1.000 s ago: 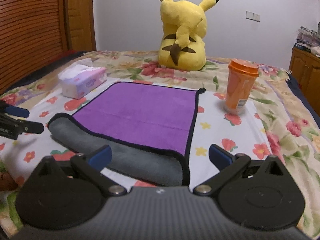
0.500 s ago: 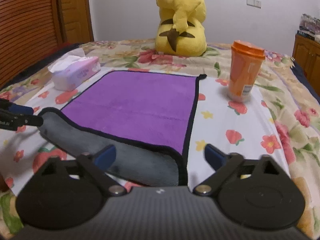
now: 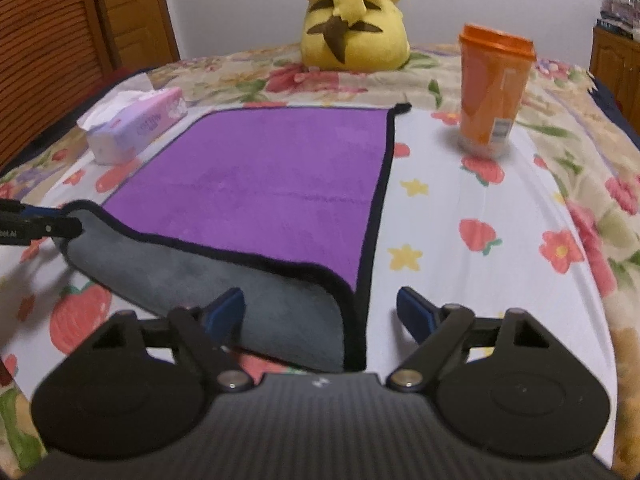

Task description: Fold towel

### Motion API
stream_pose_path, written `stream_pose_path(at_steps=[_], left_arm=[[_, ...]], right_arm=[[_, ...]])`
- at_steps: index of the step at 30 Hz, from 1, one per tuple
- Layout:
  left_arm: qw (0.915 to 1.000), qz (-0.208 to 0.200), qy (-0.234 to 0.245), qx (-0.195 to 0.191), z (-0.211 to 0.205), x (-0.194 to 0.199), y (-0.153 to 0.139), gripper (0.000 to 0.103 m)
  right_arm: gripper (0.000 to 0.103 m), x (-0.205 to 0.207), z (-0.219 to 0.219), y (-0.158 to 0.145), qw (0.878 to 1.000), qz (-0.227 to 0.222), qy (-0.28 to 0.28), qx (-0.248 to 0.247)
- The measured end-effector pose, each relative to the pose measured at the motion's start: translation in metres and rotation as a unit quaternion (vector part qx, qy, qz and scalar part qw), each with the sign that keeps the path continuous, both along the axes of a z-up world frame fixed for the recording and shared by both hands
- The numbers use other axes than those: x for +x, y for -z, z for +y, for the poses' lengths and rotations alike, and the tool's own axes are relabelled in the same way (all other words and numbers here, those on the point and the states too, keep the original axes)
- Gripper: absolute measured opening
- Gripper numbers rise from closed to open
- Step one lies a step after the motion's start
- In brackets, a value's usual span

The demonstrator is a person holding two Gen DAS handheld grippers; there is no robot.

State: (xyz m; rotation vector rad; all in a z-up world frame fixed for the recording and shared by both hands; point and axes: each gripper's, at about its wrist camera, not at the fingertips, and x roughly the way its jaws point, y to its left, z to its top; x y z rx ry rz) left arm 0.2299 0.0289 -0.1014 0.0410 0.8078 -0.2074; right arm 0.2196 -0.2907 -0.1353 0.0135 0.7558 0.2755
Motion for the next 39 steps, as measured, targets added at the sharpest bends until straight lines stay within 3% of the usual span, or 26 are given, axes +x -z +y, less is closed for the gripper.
stream_pose_path(at_steps=[7, 10, 14, 17, 20, 23, 24, 29, 39], left_arm=[[1.0000, 0.005, 0.002, -0.003, 0.000, -0.001, 0.003, 0.028], [1.0000, 0.005, 0.002, -0.002, 0.000, -0.002, 0.003, 0.027], [1.0000, 0.006, 0.002, -0.002, -0.001, -0.003, 0.004, 0.027], [1.0000, 0.007, 0.004, 0.002, -0.001, -0.003, 0.005, 0.026], [1.0000, 0.008, 0.004, 0.001, 0.000, -0.003, 0.005, 0.021], [1.0000, 0.005, 0.003, -0.002, 0.000, -0.004, 0.005, 0.014], [1.0000, 0.003, 0.004, -0.004, 0.001, -0.004, 0.004, 0.011], [0.9998, -0.010, 0.014, -0.011, -0.002, -0.007, -0.002, 0.008], [0.9982, -0.052, 0.014, -0.026, -0.002, -0.012, -0.026, 0.007]], right_arm=[[0.072, 0.000, -0.004, -0.004, 1.000, 0.007, -0.009, 0.022], [0.064, 0.000, -0.006, -0.007, 0.999, 0.009, -0.014, 0.029], [0.044, 0.002, -0.006, -0.006, 1.000, 0.016, -0.011, 0.023], [0.036, 0.003, -0.007, -0.004, 1.000, 0.019, -0.012, 0.021], [0.023, 0.002, -0.008, -0.006, 1.000, 0.016, -0.012, 0.019], [0.019, 0.002, -0.009, -0.009, 1.000, 0.011, -0.015, 0.019], [0.012, 0.001, -0.010, -0.010, 1.000, 0.009, -0.014, 0.019], [0.005, 0.001, -0.013, -0.016, 1.000, -0.002, -0.014, 0.028], [0.004, -0.001, -0.014, -0.028, 0.998, -0.053, -0.007, 0.032]])
